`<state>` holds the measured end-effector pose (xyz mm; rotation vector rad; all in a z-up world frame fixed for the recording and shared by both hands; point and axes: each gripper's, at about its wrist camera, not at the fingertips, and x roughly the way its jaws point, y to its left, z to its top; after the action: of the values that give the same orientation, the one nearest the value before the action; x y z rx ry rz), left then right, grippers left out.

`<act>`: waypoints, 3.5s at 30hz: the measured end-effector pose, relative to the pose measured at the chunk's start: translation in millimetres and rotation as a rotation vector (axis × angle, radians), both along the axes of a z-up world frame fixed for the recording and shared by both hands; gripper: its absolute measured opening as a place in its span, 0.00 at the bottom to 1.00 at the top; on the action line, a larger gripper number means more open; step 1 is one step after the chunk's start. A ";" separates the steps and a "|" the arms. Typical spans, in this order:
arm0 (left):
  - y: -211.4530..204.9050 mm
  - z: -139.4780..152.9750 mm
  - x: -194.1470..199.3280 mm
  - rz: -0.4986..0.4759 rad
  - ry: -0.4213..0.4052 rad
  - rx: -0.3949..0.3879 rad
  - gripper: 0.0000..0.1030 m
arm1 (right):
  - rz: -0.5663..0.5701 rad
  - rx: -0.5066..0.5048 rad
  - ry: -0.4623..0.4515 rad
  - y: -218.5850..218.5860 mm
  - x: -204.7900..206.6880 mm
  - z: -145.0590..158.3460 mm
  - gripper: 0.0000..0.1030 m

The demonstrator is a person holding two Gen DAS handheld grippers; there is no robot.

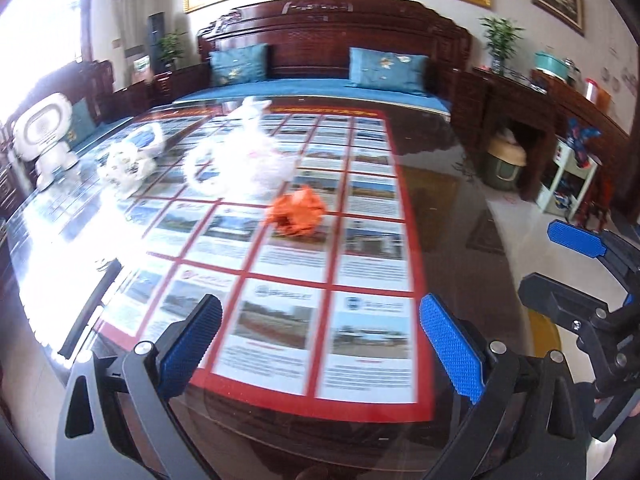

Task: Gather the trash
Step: 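Move back over the table and grasp the orange crumpled paper with the right tool, then grasp the clear plastic bag with the left tool while the right tool holds the paper, then carry both items over the bucket and open the left tool to drop the bag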

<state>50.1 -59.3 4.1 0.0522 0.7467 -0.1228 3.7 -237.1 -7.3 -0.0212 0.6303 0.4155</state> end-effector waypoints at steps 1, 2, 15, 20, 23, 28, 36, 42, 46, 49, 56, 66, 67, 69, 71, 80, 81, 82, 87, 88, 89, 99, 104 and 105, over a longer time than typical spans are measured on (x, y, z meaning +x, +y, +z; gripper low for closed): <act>12.6 -2.1 3.2 0.027 -0.001 0.001 0.96 | 0.012 -0.004 0.005 10.7 6.3 -1.6 0.92; 24.6 -4.4 7.5 0.056 0.000 0.000 0.96 | 0.022 -0.010 0.014 21.1 12.9 -4.6 0.92; 107.4 -34.0 64.7 0.204 0.054 -0.057 0.96 | 0.122 -0.092 0.111 118.3 111.5 -37.9 0.92; 115.8 -40.8 83.5 0.218 0.066 -0.057 0.96 | 0.113 -0.106 0.180 129.0 148.1 -50.5 0.91; 122.0 -41.3 87.1 0.230 0.068 -0.069 0.96 | 0.100 -0.091 0.235 130.4 167.2 -56.7 0.89; 126.8 -42.6 90.1 0.238 0.072 -0.072 0.96 | 0.123 -0.117 0.300 141.4 185.4 -65.0 0.71; 120.2 -43.4 98.5 0.226 0.082 -0.073 0.96 | 0.180 -0.147 0.270 146.2 177.5 -56.3 0.43; 104.3 -40.8 128.4 0.191 0.101 -0.084 0.96 | 0.165 -0.125 0.243 116.5 172.8 -44.9 0.43; 85.1 -35.2 165.2 0.199 0.094 -0.057 0.96 | 0.117 -0.095 0.239 83.4 176.9 -39.4 0.43; 67.1 -29.3 189.5 0.163 0.082 -0.051 0.96 | 0.089 -0.087 0.237 65.4 180.7 -38.8 0.43; 46.4 -26.3 228.0 0.156 0.103 -0.070 0.96 | 0.082 -0.063 0.245 48.7 185.2 -43.4 0.44; 52.4 -29.2 245.3 0.186 0.133 -0.160 0.96 | 0.113 -0.035 0.221 50.3 197.4 -36.8 0.44; 51.9 -27.7 245.8 0.190 0.127 -0.161 0.96 | 0.117 -0.035 0.214 51.4 200.1 -34.2 0.44; 53.5 -24.5 247.1 0.197 0.122 -0.175 0.96 | 0.126 -0.038 0.207 54.2 207.6 -30.3 0.44; 55.5 -21.4 249.4 0.212 0.115 -0.211 0.96 | 0.125 -0.042 0.204 56.2 213.8 -28.2 0.44; 56.3 -28.4 276.7 0.273 0.157 -0.235 0.95 | 0.136 -0.040 0.222 56.5 216.6 -40.1 0.44; 56.4 -31.3 279.3 0.278 0.165 -0.232 0.93 | 0.137 -0.039 0.226 55.9 216.2 -41.8 0.44; 57.3 -33.9 280.7 0.277 0.172 -0.233 0.80 | 0.138 -0.037 0.228 54.7 216.7 -42.9 0.44; 58.4 -43.7 283.4 0.249 0.208 -0.273 0.38 | 0.139 -0.031 0.223 51.4 213.6 -41.2 0.44; 57.1 -43.0 282.1 0.238 0.203 -0.273 0.30 | 0.140 -0.028 0.222 51.1 212.9 -40.5 0.44; 55.4 -42.3 280.4 0.224 0.200 -0.273 0.27 | 0.140 -0.027 0.222 51.0 212.6 -39.7 0.44; 55.0 -29.8 234.0 0.155 0.152 -0.275 0.17 | 0.144 -0.027 0.216 46.5 192.9 -35.6 0.44; 43.5 -12.2 187.3 0.084 0.106 -0.266 0.17 | 0.135 -0.021 0.207 36.5 173.0 -29.1 0.44; 39.8 -8.9 178.5 0.068 0.099 -0.261 0.17 | 0.132 -0.021 0.201 33.4 166.6 -26.3 0.44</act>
<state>228.6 -19.5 -4.8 -0.2288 0.8252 -0.1573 170.3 -203.7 -33.6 -0.0413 0.8342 0.5433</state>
